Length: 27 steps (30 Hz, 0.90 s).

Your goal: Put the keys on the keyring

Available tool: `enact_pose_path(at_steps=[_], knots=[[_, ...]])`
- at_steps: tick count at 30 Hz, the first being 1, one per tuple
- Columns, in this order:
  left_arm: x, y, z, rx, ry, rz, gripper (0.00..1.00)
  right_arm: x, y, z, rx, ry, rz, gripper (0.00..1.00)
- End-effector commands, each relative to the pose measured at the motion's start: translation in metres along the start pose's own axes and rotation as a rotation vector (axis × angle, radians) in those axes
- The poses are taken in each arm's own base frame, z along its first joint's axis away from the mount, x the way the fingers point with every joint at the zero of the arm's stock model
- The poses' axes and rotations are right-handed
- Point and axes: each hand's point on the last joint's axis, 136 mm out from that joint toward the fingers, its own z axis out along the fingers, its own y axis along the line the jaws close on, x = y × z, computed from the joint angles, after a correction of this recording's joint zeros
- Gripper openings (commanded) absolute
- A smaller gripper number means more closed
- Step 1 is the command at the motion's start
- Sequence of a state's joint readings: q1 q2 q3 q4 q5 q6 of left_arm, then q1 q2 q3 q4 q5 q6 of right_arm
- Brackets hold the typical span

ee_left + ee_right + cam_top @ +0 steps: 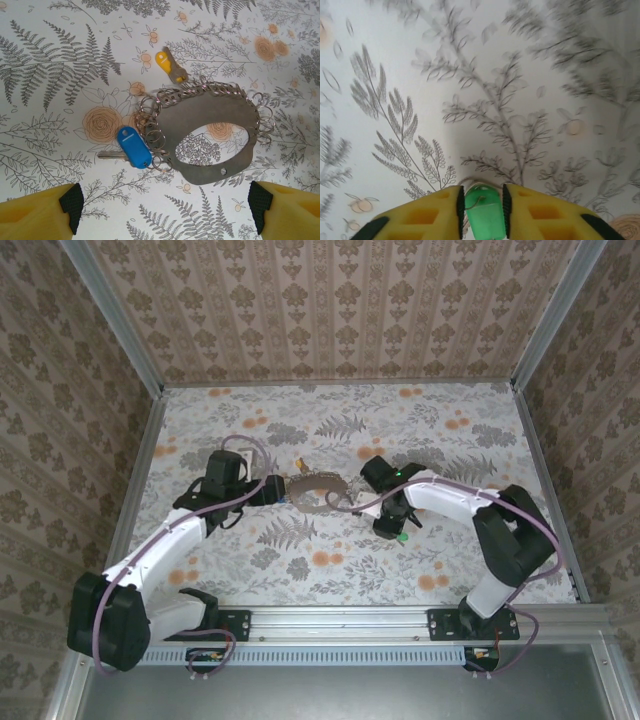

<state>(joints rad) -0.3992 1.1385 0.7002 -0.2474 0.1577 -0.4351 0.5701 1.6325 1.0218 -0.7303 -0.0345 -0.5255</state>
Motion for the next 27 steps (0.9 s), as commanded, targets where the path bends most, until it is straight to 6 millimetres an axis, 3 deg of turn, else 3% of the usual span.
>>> enact_pose_path(at_steps=[1, 4, 8, 12, 14, 17, 21, 27], knots=[[0.003, 0.003, -0.008, -0.013, 0.022, -0.054, 0.88, -0.056, -0.008, -0.049, -0.064, -0.328, 0.086, 0.36], [0.005, 0.005, -0.013, -0.02, 0.043, -0.073, 0.86, -0.092, -0.024, -0.071, -0.045, -0.493, 0.126, 0.45], [0.01, 0.01, -0.023, -0.034, 0.063, -0.13, 0.84, -0.144, -0.055, -0.083, -0.031, -0.618, 0.258, 0.42], [0.021, 0.017, -0.031, -0.035, 0.105, -0.201, 0.79, -0.183, -0.086, -0.076, 0.02, -0.661, 0.385, 0.42], [0.027, 0.017, -0.034, -0.021, 0.125, -0.217, 0.76, -0.198, -0.097, -0.062, 0.036, -0.611, 0.417, 0.41], [0.035, 0.022, -0.04, -0.022, 0.143, -0.247, 0.73, -0.212, -0.104, -0.041, 0.018, -0.487, 0.481, 0.36], [0.046, 0.027, -0.045, -0.02, 0.157, -0.282, 0.71, -0.225, -0.084, -0.023, 0.001, -0.431, 0.445, 0.35], [0.058, 0.041, -0.047, -0.034, 0.148, -0.364, 0.69, -0.224, -0.079, 0.004, 0.03, -0.322, 0.443, 0.34]])
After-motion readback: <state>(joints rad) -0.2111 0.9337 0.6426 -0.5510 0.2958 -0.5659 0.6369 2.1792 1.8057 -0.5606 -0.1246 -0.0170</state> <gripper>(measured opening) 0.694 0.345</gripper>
